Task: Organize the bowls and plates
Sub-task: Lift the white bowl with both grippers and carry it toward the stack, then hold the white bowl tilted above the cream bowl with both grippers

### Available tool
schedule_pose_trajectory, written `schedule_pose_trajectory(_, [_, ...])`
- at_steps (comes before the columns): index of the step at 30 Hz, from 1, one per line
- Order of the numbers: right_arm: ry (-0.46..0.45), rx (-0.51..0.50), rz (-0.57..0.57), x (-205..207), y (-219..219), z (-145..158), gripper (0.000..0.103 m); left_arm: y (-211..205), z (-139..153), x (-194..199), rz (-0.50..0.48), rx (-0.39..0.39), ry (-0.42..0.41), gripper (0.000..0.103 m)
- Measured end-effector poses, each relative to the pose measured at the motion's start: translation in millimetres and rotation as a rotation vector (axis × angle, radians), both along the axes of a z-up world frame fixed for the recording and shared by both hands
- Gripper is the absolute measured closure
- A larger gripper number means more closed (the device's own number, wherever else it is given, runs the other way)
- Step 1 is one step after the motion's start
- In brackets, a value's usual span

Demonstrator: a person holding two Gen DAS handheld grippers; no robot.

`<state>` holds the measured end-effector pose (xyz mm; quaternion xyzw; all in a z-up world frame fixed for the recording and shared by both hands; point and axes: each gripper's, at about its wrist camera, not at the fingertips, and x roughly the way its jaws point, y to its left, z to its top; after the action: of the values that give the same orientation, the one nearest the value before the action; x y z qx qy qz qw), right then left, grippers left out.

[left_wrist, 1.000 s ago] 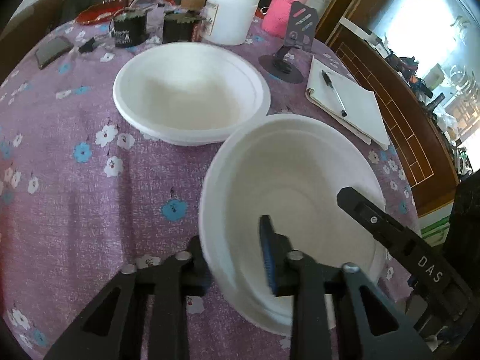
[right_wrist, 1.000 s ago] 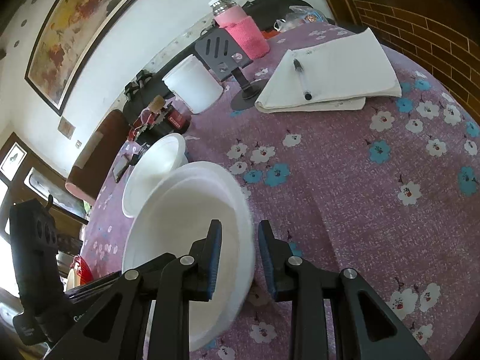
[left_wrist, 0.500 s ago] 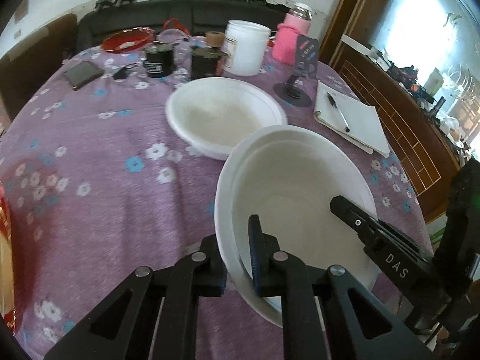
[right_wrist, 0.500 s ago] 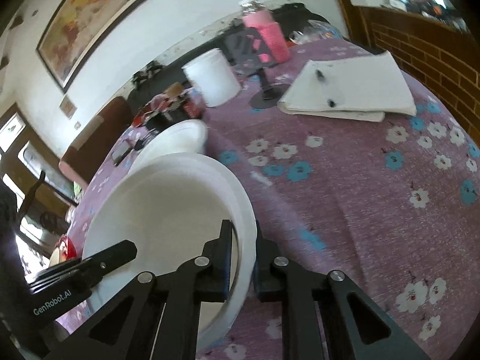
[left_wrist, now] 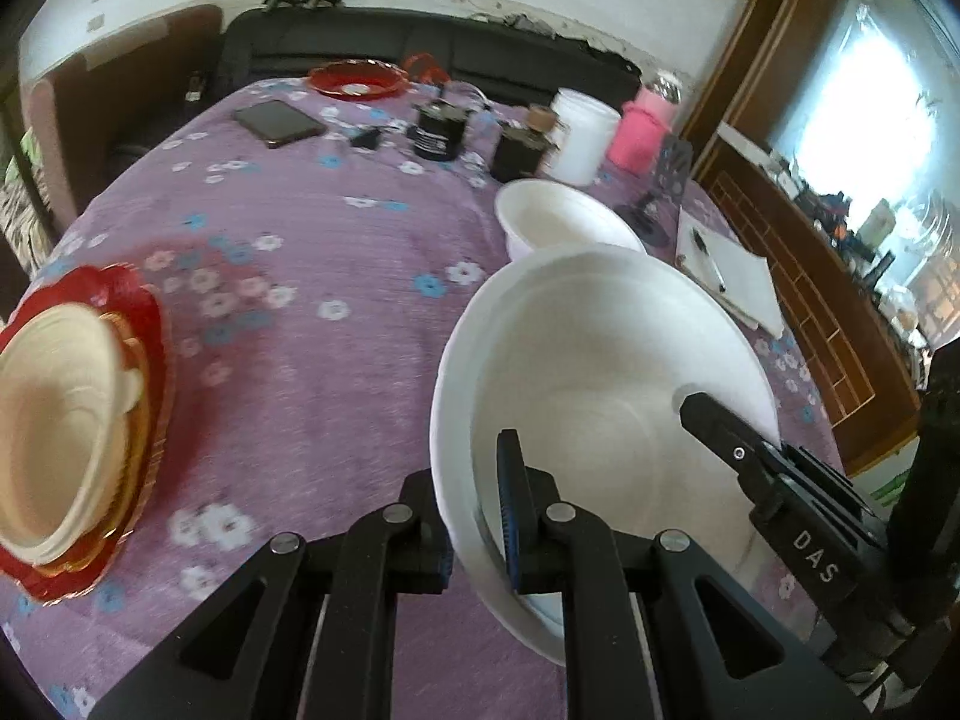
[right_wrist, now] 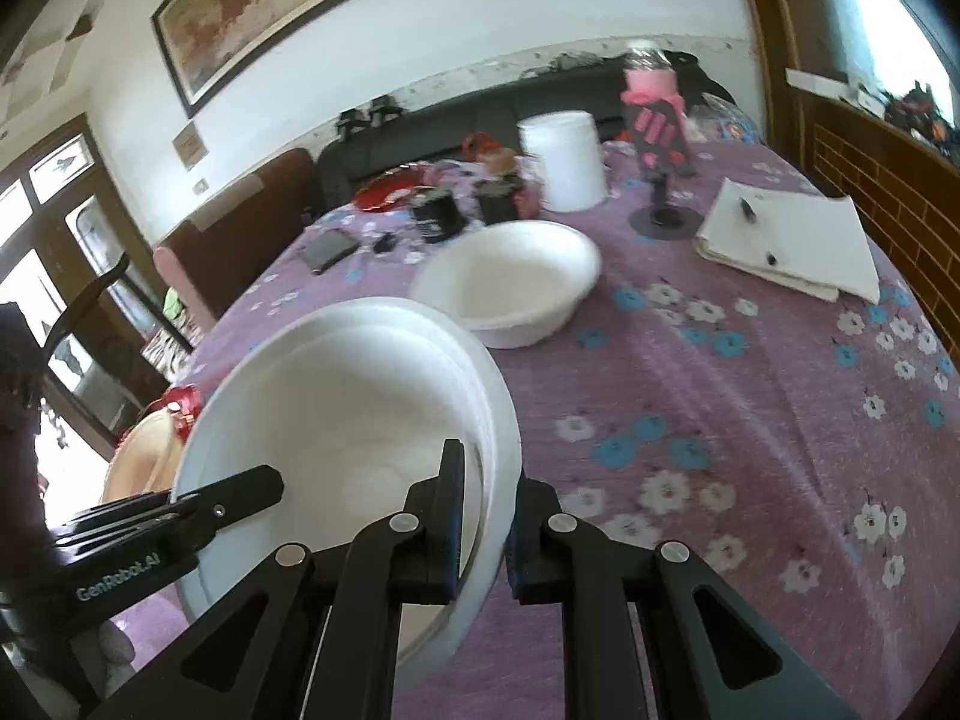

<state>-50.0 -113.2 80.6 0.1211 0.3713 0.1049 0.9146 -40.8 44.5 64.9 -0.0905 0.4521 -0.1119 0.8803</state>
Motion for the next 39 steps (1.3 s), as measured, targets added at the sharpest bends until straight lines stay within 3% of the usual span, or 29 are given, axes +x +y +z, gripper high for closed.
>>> schedule_pose_trajectory(8, [-0.095, -0.123, 0.081, -23.2, 60.6, 33.7, 0.09, 49.0, 23.2, -32.7, 0.075, -0.03, -0.081, 0.091])
schedule_pose_trajectory(20, [-0.138, -0.222, 0.157, -37.8, 123.3, 48.8, 0.09, 108.0, 30.4, -60.2, 0.159, -0.06, -0.114, 0.091])
schedule_pose_trajectory(26, [-0.152, -0.223, 0.185, -38.3, 147.6, 53.7, 0.09, 133.3, 34.2, -65.2, 0.2, -0.068, -0.128, 0.091])
schedule_pose_trajectory(39, [-0.155, -0.191, 0.28, -30.4, 201.3, 54.7, 0.089, 183.0, 41.6, -70.7, 0.305, 0.003, -0.182, 0.091])
